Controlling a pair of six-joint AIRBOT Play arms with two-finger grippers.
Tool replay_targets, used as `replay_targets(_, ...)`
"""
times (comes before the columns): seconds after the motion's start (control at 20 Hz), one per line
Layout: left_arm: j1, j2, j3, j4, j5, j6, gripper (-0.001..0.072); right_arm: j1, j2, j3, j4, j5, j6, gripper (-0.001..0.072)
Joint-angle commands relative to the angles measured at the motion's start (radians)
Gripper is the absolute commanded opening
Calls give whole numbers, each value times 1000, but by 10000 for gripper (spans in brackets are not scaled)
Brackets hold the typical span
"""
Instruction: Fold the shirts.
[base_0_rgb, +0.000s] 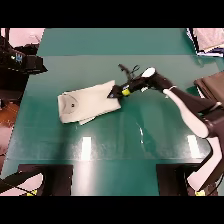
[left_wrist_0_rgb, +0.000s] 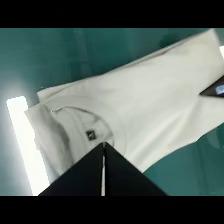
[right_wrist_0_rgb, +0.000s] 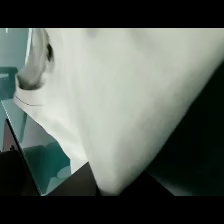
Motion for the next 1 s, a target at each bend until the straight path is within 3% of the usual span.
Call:
replay_targets(0.0,-15,1,0,-26,-6,0,21,-116,140,-45,-58,3,-11,18)
replay_targets(0.25,-139,-8,-3,-33,76,-12,21,-454,369,-142,-181,6,-10,18)
replay_targets(0.45,-250,-46,-3,-34,140,-38,21,-702,429,-140,-213,-31,-11,18)
replay_targets(0.7,-351,-97,-3,-33,142,-37,22,-902,349,6,-213,-82,-40,17)
replay_targets(0.95,-373,-105,-3,-42,141,-38,21,-962,191,283,-212,-98,-42,17)
